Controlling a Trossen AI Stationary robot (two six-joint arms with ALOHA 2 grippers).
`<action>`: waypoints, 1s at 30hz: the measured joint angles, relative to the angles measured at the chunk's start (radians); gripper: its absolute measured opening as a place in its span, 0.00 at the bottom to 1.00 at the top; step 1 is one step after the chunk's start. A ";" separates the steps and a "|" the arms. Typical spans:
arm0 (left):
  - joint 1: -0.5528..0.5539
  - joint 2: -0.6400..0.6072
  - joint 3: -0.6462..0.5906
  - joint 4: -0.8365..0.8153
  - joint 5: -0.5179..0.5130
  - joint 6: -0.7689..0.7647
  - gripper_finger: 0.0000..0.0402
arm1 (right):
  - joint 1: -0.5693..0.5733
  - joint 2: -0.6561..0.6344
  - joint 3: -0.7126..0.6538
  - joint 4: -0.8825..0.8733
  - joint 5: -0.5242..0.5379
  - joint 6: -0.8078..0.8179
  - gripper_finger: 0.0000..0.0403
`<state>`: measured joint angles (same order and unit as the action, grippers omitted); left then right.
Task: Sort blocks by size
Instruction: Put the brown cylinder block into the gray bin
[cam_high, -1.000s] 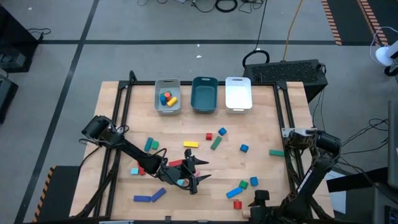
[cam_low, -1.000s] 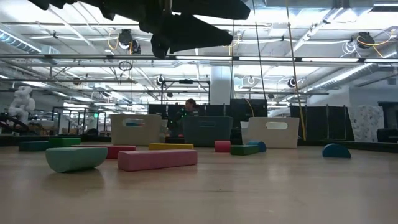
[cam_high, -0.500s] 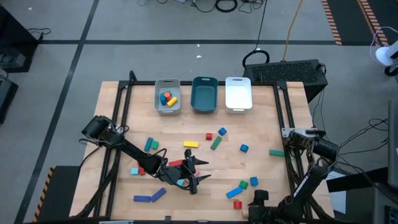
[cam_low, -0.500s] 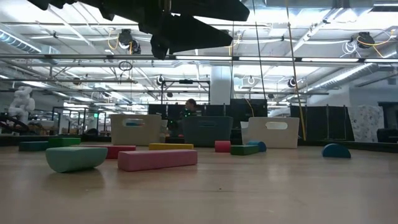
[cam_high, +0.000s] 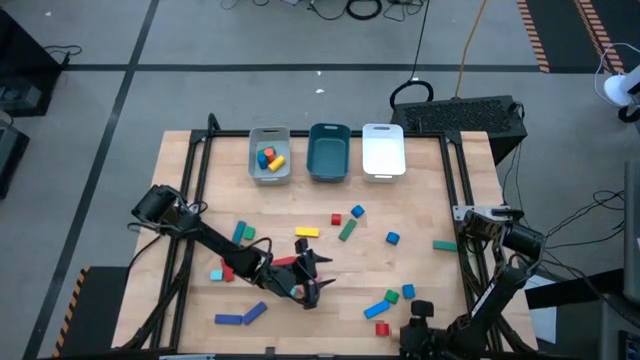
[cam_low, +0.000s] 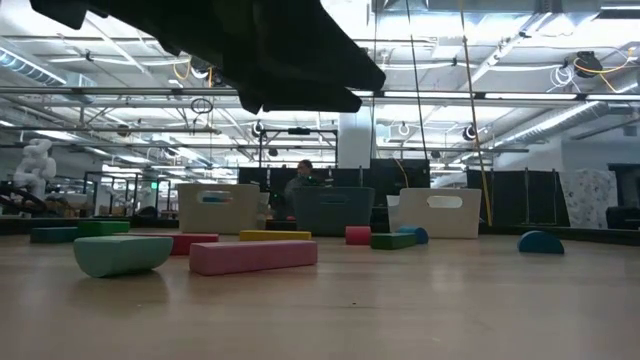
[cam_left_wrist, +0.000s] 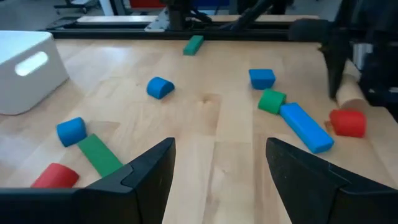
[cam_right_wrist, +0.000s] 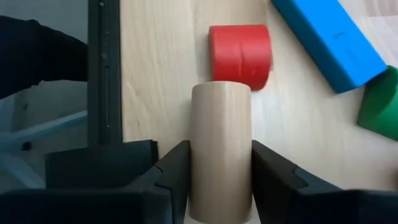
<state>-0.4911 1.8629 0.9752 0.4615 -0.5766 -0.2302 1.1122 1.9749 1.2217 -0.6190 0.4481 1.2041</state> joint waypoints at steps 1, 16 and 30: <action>-0.001 0.000 0.000 0.000 0.004 0.000 0.63 | 0.000 -0.001 0.000 -0.005 0.004 0.000 0.29; 0.005 0.022 0.000 0.126 0.084 0.134 0.63 | -0.070 -0.113 0.002 -0.183 0.263 -0.072 0.30; 0.044 0.099 0.000 0.211 0.149 0.142 0.63 | -0.312 -0.115 0.002 -0.013 0.305 -0.520 0.30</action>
<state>-0.4469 1.9616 0.9752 0.6725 -0.4275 -0.0879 0.7998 1.8595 1.2236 -0.6319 0.7529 0.6841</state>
